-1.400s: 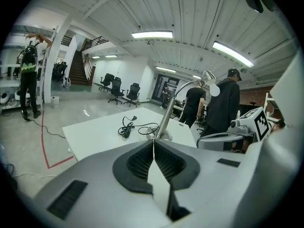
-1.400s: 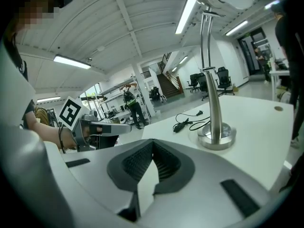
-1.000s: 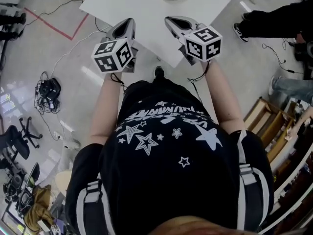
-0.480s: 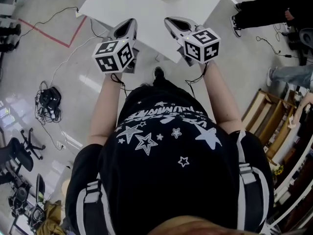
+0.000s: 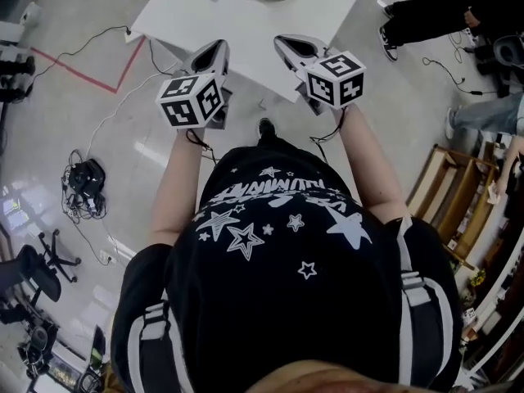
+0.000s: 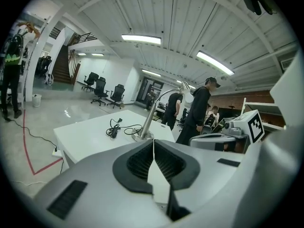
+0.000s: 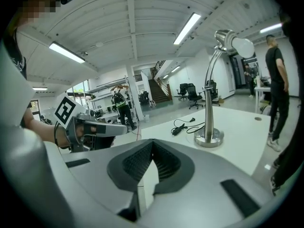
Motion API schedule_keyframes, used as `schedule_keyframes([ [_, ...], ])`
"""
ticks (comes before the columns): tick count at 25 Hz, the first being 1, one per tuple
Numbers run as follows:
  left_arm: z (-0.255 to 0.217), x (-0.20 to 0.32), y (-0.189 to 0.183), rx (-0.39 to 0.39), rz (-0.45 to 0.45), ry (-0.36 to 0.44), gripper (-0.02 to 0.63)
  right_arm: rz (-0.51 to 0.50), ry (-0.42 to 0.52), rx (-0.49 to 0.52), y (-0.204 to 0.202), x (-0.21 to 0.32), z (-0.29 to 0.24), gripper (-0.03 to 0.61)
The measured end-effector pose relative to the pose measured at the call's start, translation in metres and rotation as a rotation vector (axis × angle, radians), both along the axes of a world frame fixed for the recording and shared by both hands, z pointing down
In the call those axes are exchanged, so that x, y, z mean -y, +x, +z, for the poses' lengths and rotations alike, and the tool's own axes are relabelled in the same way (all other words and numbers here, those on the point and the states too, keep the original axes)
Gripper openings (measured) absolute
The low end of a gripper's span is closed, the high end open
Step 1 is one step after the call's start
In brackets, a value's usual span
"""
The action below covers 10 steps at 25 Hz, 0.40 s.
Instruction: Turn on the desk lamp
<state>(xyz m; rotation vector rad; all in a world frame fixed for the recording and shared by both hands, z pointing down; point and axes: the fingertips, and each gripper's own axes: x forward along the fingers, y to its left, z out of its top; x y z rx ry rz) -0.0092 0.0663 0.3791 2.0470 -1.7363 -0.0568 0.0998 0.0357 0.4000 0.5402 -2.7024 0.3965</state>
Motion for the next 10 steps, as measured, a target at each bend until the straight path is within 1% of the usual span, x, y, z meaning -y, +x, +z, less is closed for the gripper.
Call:
schedule_keyframes([
  [4, -0.005, -0.004, 0.013, 0.002, 0.020, 0.001, 0.017, 0.024, 0.003, 0.000, 0.015, -0.008, -0.005, 0.005],
  [10, -0.006, 0.002, 0.024, -0.021, 0.031, -0.002, 0.017, 0.073, -0.021, 0.007, 0.036, 0.002, -0.002, 0.005],
])
